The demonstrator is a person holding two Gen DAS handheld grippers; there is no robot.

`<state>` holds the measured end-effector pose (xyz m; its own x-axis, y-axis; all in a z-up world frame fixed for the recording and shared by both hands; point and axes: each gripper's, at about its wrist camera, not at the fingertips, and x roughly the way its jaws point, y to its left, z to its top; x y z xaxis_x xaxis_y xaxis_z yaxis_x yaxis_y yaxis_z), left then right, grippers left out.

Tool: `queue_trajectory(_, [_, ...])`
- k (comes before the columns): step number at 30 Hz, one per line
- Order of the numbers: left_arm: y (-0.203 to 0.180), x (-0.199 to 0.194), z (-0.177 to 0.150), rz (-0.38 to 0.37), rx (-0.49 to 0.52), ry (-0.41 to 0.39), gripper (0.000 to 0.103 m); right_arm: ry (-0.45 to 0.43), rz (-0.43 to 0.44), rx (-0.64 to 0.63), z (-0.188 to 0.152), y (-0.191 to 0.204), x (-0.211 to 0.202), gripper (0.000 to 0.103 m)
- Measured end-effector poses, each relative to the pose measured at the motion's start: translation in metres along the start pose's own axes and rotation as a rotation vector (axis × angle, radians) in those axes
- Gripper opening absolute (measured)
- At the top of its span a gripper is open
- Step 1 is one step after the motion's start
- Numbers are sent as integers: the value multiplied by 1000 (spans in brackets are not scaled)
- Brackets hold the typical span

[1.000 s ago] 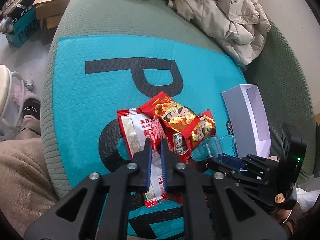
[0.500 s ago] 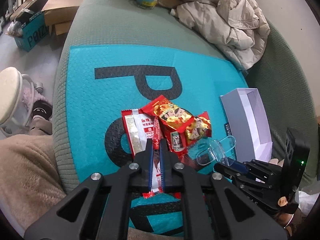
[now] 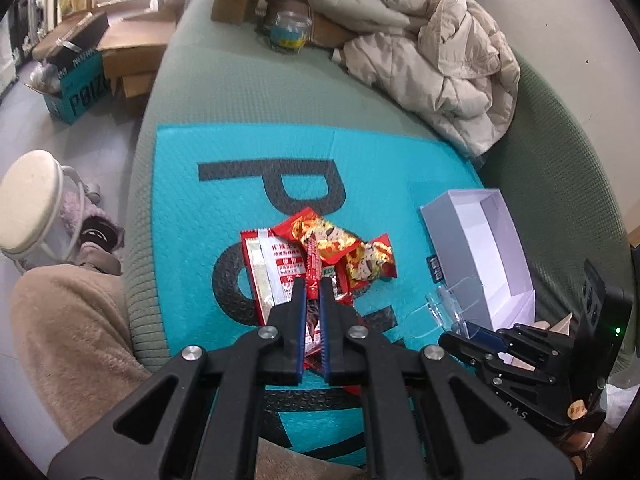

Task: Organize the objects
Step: 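Lift the clear holder with the right tool while the left lifts the red packet, then carry the clear holder into the white box while the left carries the red packet there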

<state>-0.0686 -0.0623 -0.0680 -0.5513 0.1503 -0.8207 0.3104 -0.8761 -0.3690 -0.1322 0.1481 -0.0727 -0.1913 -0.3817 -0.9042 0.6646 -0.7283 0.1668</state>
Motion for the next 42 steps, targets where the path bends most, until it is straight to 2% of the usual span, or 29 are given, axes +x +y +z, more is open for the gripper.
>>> queue_trajectory(10, [-28, -46, 1, 19, 45, -118, 6, -103, 16, -77, 4, 9, -53, 19])
queue_trajectory(19, [-72, -80, -1, 9, 131, -193, 6, -193, -3, -111, 7, 6, -101, 19])
queue_trajectory(33, [-125, -88, -3, -31, 237, -186, 6, -248, -33, -143, 8, -4, -153, 19])
queue_trajectory(37, [-146, -83, -1, -14, 305, -187, 6, -242, -55, -138, 8, -16, -160, 19])
queue_trajectory(42, [-172, -71, 3, -28, 358, -162, 6, -241, -66, -101, 5, -36, -163, 19])
